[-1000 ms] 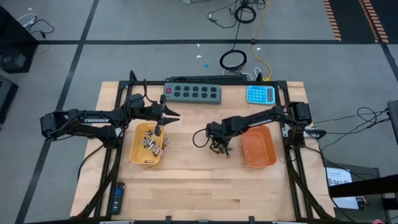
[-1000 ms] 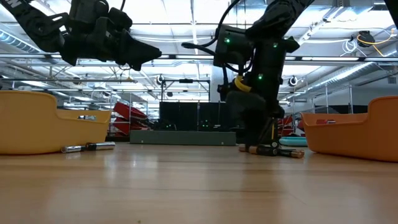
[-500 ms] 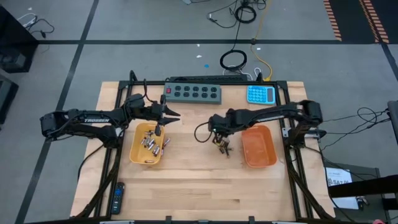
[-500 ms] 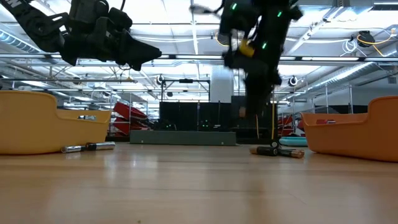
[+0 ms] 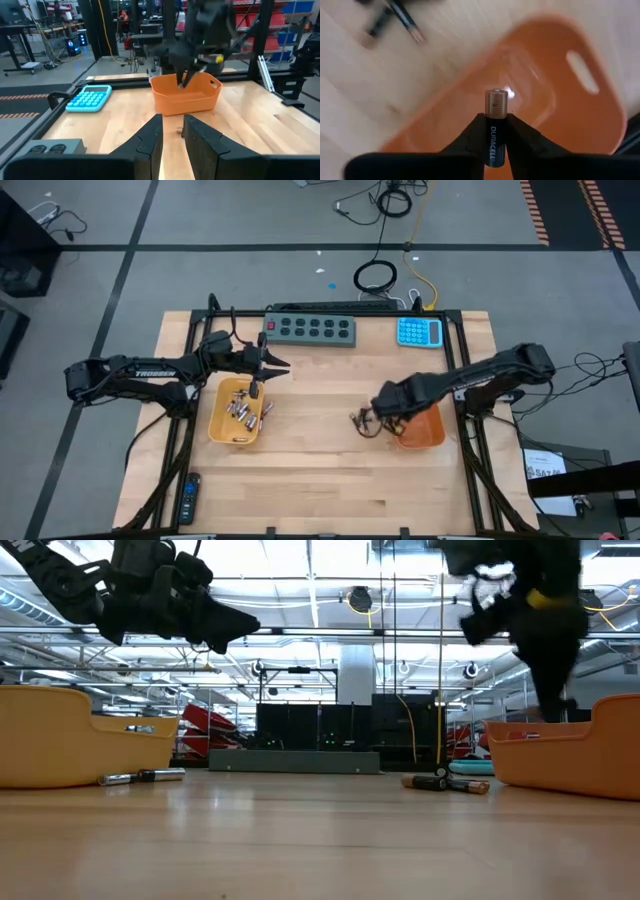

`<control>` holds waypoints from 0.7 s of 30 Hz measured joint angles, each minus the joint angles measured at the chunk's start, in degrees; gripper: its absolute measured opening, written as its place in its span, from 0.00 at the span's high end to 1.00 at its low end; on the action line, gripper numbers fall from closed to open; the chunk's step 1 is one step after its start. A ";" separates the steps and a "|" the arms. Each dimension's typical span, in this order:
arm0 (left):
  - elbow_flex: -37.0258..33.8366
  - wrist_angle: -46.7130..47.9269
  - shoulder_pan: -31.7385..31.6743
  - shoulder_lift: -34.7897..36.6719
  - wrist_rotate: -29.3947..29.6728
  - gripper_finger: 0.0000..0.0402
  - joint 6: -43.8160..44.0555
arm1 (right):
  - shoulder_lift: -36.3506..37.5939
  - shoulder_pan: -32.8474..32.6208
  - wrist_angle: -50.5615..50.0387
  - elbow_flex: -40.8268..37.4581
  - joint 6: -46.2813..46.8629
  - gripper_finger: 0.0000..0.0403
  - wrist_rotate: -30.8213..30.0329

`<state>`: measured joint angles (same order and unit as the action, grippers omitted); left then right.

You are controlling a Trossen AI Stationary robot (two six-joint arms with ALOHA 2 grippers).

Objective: Sort batteries
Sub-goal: Put the black battery into the orange bin

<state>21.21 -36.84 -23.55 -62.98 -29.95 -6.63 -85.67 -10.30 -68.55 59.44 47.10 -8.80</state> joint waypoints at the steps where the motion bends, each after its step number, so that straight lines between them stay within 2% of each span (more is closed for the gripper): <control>1: 0.00 -0.34 0.00 0.00 0.16 0.78 0.25 | 0.29 -0.27 0.93 -1.88 0.28 0.83 0.10; 3: 0.00 -1.06 0.03 0.00 2.68 0.78 0.36 | 0.29 -0.66 2.57 -5.00 0.96 0.74 0.98; 6: 0.00 -2.02 0.00 0.00 9.60 0.78 0.34 | 0.24 -0.79 3.81 -7.05 1.12 0.63 3.88; 9: 0.00 -3.77 -0.02 0.00 13.07 0.78 0.31 | 0.22 -0.75 1.47 -5.60 0.05 0.58 4.87; 11: 0.02 -5.25 0.00 0.02 12.00 0.78 -0.65 | 0.25 -0.75 -0.78 -2.14 -1.23 0.57 3.72; 16: 0.02 -5.92 0.02 0.02 5.72 0.78 -3.02 | 0.31 -0.84 -0.07 10.19 -8.47 0.62 -3.80; 19: 0.02 -5.75 0.00 0.02 4.63 0.78 -3.30 | 0.37 -1.10 6.77 14.88 -15.67 0.64 -7.71; 21: 0.02 -5.99 0.01 0.01 4.63 0.78 -4.29 | 0.01 -0.36 13.48 14.81 -19.94 0.66 -8.91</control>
<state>21.23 -42.83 -23.55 -62.98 -25.33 -10.92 -85.66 -10.66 -55.08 74.25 27.16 -17.71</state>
